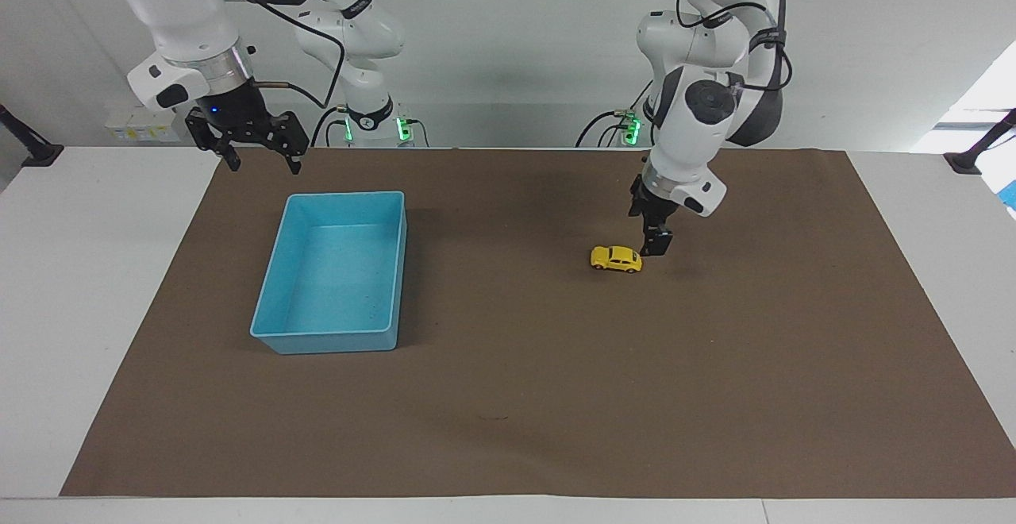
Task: Wind up and store yellow beetle car
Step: 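Reach the left gripper down to the yellow toy car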
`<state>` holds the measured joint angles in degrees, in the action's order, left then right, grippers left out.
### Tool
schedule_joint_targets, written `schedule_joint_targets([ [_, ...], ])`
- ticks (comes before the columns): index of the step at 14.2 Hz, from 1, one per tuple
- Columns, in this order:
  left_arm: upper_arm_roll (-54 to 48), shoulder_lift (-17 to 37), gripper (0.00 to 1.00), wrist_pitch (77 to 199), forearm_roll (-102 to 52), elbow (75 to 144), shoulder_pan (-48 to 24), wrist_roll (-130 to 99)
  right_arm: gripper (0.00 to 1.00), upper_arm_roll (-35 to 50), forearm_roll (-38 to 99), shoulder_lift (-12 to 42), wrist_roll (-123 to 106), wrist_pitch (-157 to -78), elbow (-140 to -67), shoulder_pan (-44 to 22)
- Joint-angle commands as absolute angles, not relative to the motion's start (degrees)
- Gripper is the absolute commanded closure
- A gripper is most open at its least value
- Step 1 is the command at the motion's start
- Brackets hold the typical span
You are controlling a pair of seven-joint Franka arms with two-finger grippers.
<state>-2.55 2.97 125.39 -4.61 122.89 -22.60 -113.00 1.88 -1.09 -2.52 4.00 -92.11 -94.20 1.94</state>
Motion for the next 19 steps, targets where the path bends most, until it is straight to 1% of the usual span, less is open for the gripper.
schedule_joint_targets([
  [1,-1.4,3.2,0.00,131.2,-5.4,127.3,-25.5,-113.9,0.00,2.2,-0.4,-3.7,2.5,-92.0,-95.3,2.7],
  [3,-1.4,4.0,0.00,135.4,-5.3,129.2,-25.7,-114.8,0.00,2.2,-0.4,-3.7,2.5,-91.9,-95.4,2.7],
  [6,-1.2,5.7,0.00,137.4,-5.3,129.6,-25.2,-114.8,0.00,2.2,-0.4,-3.7,2.5,-92.0,-95.3,2.7],
  [11,-1.2,5.7,0.00,139.4,-5.3,130.3,-25.0,-114.8,0.00,2.2,-0.4,-3.7,2.5,-92.0,-95.3,2.7],
  [12,-1.2,5.7,0.09,139.4,-5.3,130.3,-25.0,-114.8,0.00,2.2,-0.4,-3.7,2.5,-92.0,-95.3,2.7],
  [13,-1.2,5.7,0.25,139.5,-5.3,130.3,-24.9,-114.8,0.00,2.2,-0.4,-3.6,2.5,-92.0,-95.3,2.7],
  [14,-1.2,5.7,0.34,139.5,-5.3,130.3,-24.9,-114.8,0.00,2.2,-0.4,-3.7,2.5,-92.0,-95.3,2.7],
  [15,-1.1,5.8,0.36,139.6,-5.3,130.3,-24.9,-114.7,0.00,2.2,-0.4,-3.7,2.5,-91.9,-95.3,2.7],
  [18,-1.1,5.7,0.37,139.5,-5.2,130.4,-24.9,-114.7,0.00,2.2,-0.4,-3.6,2.5,-91.9,-95.3,2.7],
  [19,-1.1,5.7,0.51,139.5,-5.2,130.3,-24.9,-114.8,0.00,2.2,-0.4,-3.7,2.5,-91.9,-95.3,2.7],
])
